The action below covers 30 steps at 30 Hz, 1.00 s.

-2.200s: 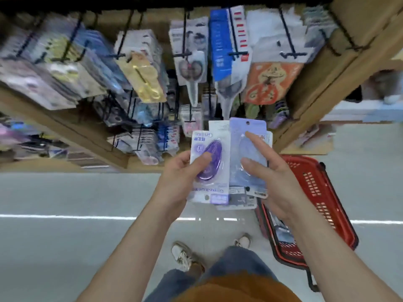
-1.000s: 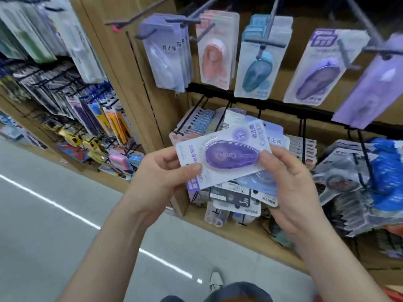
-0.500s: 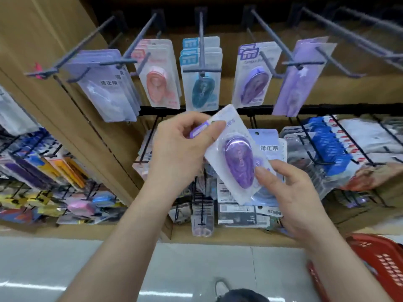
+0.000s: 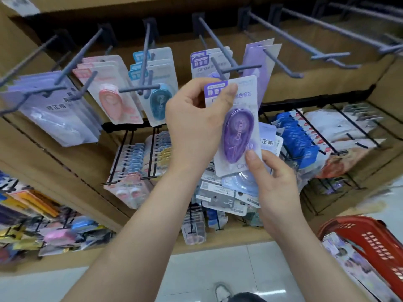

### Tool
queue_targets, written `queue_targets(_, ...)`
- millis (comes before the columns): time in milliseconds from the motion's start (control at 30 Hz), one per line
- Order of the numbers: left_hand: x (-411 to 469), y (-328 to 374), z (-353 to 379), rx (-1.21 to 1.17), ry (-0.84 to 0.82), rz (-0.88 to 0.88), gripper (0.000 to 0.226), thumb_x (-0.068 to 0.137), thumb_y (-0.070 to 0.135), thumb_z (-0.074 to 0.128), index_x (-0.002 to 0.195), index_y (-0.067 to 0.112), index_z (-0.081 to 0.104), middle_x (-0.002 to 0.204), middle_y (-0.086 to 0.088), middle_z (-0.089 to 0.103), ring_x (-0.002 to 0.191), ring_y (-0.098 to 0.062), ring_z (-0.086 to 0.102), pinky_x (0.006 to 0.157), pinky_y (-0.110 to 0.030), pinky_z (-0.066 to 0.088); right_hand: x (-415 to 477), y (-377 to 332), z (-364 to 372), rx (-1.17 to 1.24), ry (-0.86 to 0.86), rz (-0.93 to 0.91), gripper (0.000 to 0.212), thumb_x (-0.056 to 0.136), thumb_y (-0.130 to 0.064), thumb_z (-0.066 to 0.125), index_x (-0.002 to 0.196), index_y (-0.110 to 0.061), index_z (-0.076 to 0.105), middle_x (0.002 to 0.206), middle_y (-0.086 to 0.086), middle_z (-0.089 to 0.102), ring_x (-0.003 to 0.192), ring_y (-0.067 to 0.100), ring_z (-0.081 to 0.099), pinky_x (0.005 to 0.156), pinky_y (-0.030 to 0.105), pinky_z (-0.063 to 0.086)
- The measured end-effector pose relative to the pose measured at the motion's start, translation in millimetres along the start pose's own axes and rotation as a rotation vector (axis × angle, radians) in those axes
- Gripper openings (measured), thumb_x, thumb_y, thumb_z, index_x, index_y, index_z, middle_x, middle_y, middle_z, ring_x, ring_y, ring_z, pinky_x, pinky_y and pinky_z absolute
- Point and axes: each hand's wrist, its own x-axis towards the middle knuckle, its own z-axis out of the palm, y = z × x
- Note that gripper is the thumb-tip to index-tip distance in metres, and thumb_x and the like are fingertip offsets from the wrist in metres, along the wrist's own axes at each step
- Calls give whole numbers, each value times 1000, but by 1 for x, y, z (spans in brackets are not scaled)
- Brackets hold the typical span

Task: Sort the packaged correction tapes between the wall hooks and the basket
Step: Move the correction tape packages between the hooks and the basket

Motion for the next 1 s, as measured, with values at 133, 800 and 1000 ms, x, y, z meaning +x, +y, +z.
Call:
queue_targets(133, 0, -2, 1, -31, 33, 10, 12, 88, 13, 74, 82, 17, 65, 71, 5, 67, 66, -2, 63, 62, -21, 53, 1, 1, 3, 12, -11, 8, 32, 94, -38, 62, 92, -7, 71, 98, 21, 68, 89, 17, 60, 92, 47, 49)
queue_targets(800, 1, -36, -18, 206, -69, -163, 44, 85, 15, 76, 121, 38, 65, 99, 7, 75, 87, -9, 67, 85, -32, 58, 16, 11, -21, -44, 103, 28, 18, 87, -13, 72, 75, -27, 70, 87, -18, 68, 94, -1, 62, 84, 21, 46)
queue_targets(1000, 11, -50, -16, 456, -107, -110, 50, 90, 24, 69, 137, 33, 53, 125, 6, 62, 114, -13, 58, 100, -35, 49, 13, 6, -36, -53, 44, 8, 21, 77, -31, 72, 97, -37, 75, 114, -23, 69, 118, 6, 60, 98, 33, 51)
